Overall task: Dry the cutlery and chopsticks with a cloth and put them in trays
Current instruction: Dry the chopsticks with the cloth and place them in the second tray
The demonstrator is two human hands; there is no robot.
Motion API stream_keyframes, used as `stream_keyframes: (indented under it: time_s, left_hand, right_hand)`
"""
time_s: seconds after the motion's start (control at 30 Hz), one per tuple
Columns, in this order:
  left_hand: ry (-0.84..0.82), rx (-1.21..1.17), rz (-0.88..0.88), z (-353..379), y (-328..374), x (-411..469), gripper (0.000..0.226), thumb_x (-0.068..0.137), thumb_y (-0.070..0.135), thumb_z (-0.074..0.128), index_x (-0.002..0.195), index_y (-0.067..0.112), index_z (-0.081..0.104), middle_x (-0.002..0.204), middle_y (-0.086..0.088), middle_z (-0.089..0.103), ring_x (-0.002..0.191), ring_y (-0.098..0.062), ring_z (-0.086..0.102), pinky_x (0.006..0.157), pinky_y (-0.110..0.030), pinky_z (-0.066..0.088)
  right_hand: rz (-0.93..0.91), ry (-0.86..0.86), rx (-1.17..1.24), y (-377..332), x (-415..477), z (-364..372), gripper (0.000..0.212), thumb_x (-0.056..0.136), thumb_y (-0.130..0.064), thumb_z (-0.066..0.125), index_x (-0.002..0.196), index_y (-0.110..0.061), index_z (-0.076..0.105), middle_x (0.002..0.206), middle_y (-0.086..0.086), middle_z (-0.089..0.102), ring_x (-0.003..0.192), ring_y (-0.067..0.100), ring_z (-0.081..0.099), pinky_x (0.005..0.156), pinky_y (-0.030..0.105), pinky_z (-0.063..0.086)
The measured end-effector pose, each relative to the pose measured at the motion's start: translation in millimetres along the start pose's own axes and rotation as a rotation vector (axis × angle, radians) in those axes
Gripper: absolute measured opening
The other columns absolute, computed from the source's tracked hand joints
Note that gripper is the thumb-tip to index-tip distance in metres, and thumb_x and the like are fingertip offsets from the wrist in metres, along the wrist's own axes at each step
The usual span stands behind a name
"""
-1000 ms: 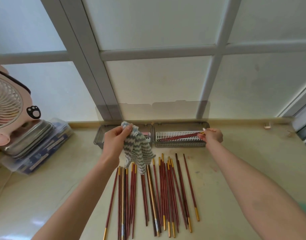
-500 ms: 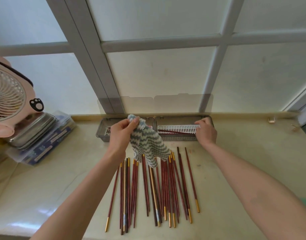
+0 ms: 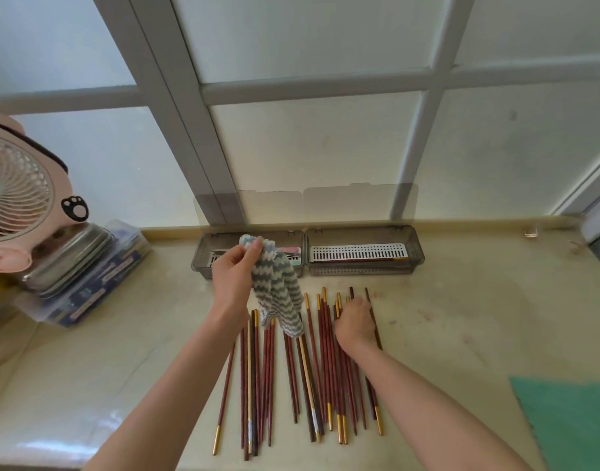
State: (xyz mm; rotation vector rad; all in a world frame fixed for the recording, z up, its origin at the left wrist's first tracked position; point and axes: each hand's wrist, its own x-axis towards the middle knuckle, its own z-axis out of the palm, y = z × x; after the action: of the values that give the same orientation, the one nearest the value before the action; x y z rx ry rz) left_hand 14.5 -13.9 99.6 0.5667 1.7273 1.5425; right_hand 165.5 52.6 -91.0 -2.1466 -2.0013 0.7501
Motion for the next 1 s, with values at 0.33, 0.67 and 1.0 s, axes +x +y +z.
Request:
stream_keyframes:
  time_s: [0.33, 0.67, 1.0]
  left_hand:
    - [-0.005, -0.01, -0.013, -14, -4, -3, 0.018, 0.089, 0.025, 0.06, 0.078, 0.012, 0.066, 0.08, -0.002, 0.067, 0.079, -0.014, 0.062, 0.081, -0.031, 0.05]
    - [-0.039, 0.001, -0.038, -15, -10, -1, 0.015, 0.089, 0.026, 0.059, 0.086, 0.012, 0.066, 0.09, -0.003, 0.066, 0.088, -0.016, 0.061, 0.083, -0.032, 0.05]
    - [-0.127, -0.002, -0.048, -8, -11, 2, 0.017, 0.089, 0.026, 0.059, 0.084, 0.012, 0.067, 0.084, -0.002, 0.068, 0.079, -0.013, 0.063, 0.071, -0.026, 0.051]
  right_hand:
    - [0.097, 0.043, -0.011, -11, -7, 6, 0.032, 0.092, -0.015, 0.058, 0.12, -0.003, 0.047, 0.124, 0.015, 0.048, 0.085, 0.021, 0.065, 0.059, 0.024, 0.043]
    - [0.175, -0.049, -0.01, -3, -6, -1, 0.026, 0.088, -0.03, 0.065, 0.103, -0.009, 0.064, 0.118, 0.008, 0.054, 0.078, 0.016, 0.056, 0.058, 0.025, 0.041]
    - [0.114, -0.089, -0.02, -4, -8, 6, 0.014, 0.092, -0.021, 0.059, 0.094, -0.008, 0.065, 0.099, 0.007, 0.067, 0.084, 0.021, 0.065, 0.061, 0.026, 0.049]
